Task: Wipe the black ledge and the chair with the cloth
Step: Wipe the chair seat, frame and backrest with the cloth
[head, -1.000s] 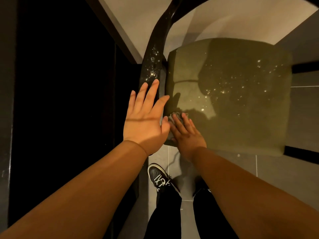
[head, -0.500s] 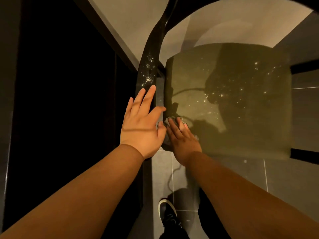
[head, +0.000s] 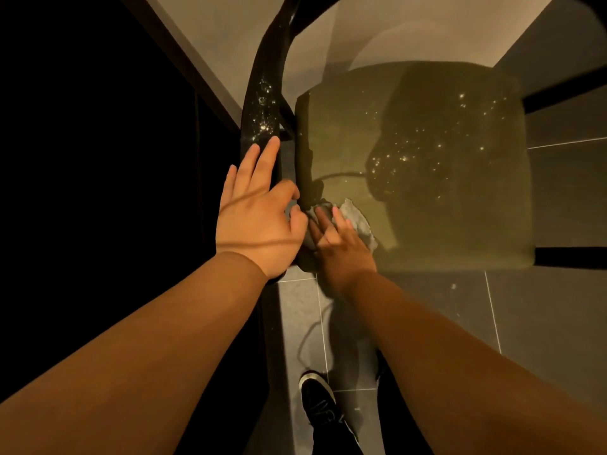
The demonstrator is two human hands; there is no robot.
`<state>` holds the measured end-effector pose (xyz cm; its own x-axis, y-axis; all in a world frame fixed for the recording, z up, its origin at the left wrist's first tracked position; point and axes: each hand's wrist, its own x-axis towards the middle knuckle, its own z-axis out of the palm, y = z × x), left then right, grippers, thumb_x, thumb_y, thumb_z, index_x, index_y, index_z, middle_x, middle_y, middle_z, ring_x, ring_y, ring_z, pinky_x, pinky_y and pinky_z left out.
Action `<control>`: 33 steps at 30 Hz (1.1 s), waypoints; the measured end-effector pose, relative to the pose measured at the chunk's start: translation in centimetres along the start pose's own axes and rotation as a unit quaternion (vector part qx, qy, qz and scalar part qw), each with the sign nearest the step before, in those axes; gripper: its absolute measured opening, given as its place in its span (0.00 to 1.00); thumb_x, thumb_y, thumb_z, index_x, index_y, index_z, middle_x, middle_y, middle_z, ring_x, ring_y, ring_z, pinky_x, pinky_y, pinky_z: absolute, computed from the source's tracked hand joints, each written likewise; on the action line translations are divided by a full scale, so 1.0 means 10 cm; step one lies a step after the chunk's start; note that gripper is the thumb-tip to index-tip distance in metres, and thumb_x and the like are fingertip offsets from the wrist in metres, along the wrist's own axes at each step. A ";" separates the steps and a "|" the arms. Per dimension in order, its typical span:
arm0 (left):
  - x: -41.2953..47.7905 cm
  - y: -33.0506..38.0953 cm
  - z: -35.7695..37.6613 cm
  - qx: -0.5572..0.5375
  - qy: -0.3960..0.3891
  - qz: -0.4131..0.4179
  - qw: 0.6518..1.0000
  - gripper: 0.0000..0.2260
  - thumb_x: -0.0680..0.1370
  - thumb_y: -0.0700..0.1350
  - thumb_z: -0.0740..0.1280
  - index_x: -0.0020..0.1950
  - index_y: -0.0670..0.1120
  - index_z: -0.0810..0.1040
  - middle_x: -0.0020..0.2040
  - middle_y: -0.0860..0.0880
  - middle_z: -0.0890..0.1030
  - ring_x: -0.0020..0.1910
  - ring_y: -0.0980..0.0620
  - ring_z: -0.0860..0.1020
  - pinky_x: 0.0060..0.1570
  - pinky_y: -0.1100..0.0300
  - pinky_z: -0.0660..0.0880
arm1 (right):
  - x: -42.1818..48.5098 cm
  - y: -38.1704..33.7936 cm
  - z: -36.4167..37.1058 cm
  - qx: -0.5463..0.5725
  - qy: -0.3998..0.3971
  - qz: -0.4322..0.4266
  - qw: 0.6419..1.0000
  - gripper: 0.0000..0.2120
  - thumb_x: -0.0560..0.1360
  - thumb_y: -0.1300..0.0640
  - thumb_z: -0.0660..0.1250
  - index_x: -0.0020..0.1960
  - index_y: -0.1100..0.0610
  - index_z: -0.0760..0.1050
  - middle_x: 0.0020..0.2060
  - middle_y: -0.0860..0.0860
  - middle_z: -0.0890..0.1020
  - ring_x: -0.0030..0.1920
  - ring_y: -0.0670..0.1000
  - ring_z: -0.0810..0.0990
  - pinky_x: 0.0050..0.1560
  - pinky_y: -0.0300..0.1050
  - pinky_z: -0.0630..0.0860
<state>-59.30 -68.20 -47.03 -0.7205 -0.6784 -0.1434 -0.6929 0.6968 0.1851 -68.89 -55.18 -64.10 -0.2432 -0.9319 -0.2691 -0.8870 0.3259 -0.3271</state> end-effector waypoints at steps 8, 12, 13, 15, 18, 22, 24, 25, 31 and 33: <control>0.01 0.00 0.00 -0.017 0.008 0.005 1.000 0.11 0.79 0.55 0.59 0.53 0.55 0.80 0.86 0.50 0.52 0.84 0.46 0.47 0.82 0.42 0.49 | -0.30 0.70 -0.32 0.111 0.057 0.260 0.958 0.35 0.81 0.62 0.58 0.84 0.56 0.46 0.83 0.52 0.41 0.82 0.56 0.37 0.82 0.53 0.42; 0.02 0.00 -0.01 -0.003 -0.003 0.001 1.000 0.12 0.78 0.56 0.58 0.53 0.56 0.79 0.86 0.50 0.50 0.84 0.47 0.46 0.82 0.44 0.48 | -0.13 0.06 -0.11 0.120 0.040 0.052 0.991 0.34 0.79 0.61 0.65 0.82 0.57 0.57 0.82 0.56 0.54 0.82 0.60 0.46 0.81 0.60 0.54; 0.01 -0.01 -0.01 -0.004 -0.006 0.002 1.000 0.12 0.78 0.56 0.58 0.53 0.57 0.79 0.86 0.50 0.50 0.84 0.48 0.46 0.82 0.44 0.48 | -0.10 -0.10 -0.04 0.095 0.008 0.000 0.995 0.32 0.81 0.56 0.63 0.82 0.55 0.57 0.82 0.54 0.54 0.82 0.60 0.45 0.81 0.60 0.52; 0.00 -0.02 0.00 -0.001 -0.009 0.004 1.000 0.11 0.77 0.56 0.59 0.53 0.57 0.78 0.86 0.50 0.49 0.84 0.48 0.45 0.82 0.44 0.48 | -0.06 -0.23 0.08 0.054 -0.029 -0.027 0.998 0.30 0.84 0.49 0.56 0.84 0.51 0.51 0.83 0.48 0.45 0.81 0.59 0.36 0.81 0.59 0.43; 0.01 -0.03 0.00 0.002 -0.011 0.008 1.000 0.11 0.78 0.56 0.58 0.54 0.56 0.78 0.86 0.50 0.49 0.84 0.47 0.45 0.82 0.44 0.48 | -0.14 0.02 0.06 0.017 -0.010 -0.018 1.000 0.36 0.82 0.52 0.60 0.84 0.47 0.44 0.83 0.45 0.41 0.81 0.56 0.32 0.79 0.56 0.34; 0.01 -0.01 -0.01 0.001 -0.006 0.009 1.000 0.14 0.77 0.57 0.55 0.53 0.55 0.78 0.86 0.49 0.50 0.84 0.46 0.47 0.82 0.43 0.50 | -0.30 0.58 -0.12 0.050 0.056 0.121 0.990 0.31 0.83 0.52 0.60 0.83 0.52 0.54 0.83 0.50 0.50 0.82 0.59 0.43 0.81 0.63 0.48; 0.02 0.00 -0.02 -0.004 -0.003 0.005 1.000 0.14 0.77 0.56 0.56 0.52 0.55 0.78 0.86 0.49 0.51 0.84 0.45 0.48 0.82 0.42 0.50 | -0.31 0.67 -0.14 0.055 0.067 0.221 0.972 0.33 0.83 0.57 0.61 0.84 0.56 0.51 0.83 0.51 0.47 0.82 0.60 0.40 0.81 0.59 0.44; 0.02 0.00 -0.03 -0.008 -0.001 0.003 1.000 0.13 0.77 0.56 0.56 0.52 0.55 0.78 0.86 0.49 0.51 0.85 0.46 0.48 0.82 0.42 0.50 | -0.28 0.64 -0.14 0.063 0.066 0.245 0.965 0.33 0.82 0.59 0.61 0.83 0.58 0.50 0.83 0.52 0.47 0.82 0.61 0.39 0.81 0.58 0.43; 0.00 -0.03 0.00 -0.001 -0.004 0.009 1.000 0.11 0.78 0.55 0.59 0.53 0.55 0.78 0.86 0.49 0.51 0.85 0.45 0.48 0.82 0.44 0.49 | -0.08 0.14 -0.06 -0.004 0.005 -0.005 1.000 0.32 0.83 0.46 0.59 0.83 0.45 0.50 0.83 0.52 0.49 0.81 0.64 0.40 0.80 0.65 0.45; 0.00 -0.04 0.01 -0.009 -0.001 0.012 1.000 0.09 0.79 0.53 0.61 0.54 0.54 0.79 0.86 0.48 0.52 0.85 0.45 0.48 0.82 0.44 0.49 | -0.07 0.24 -0.04 -0.044 0.005 -0.031 0.999 0.34 0.81 0.44 0.61 0.83 0.42 0.49 0.83 0.50 0.48 0.81 0.65 0.41 0.80 0.64 0.43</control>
<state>-59.07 -68.44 -47.20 -0.7367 -0.6615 -0.1402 -0.6752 0.7083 0.2060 -70.97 -53.78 -64.34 -0.1913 -0.9515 -0.2410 -0.9315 0.2533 -0.2609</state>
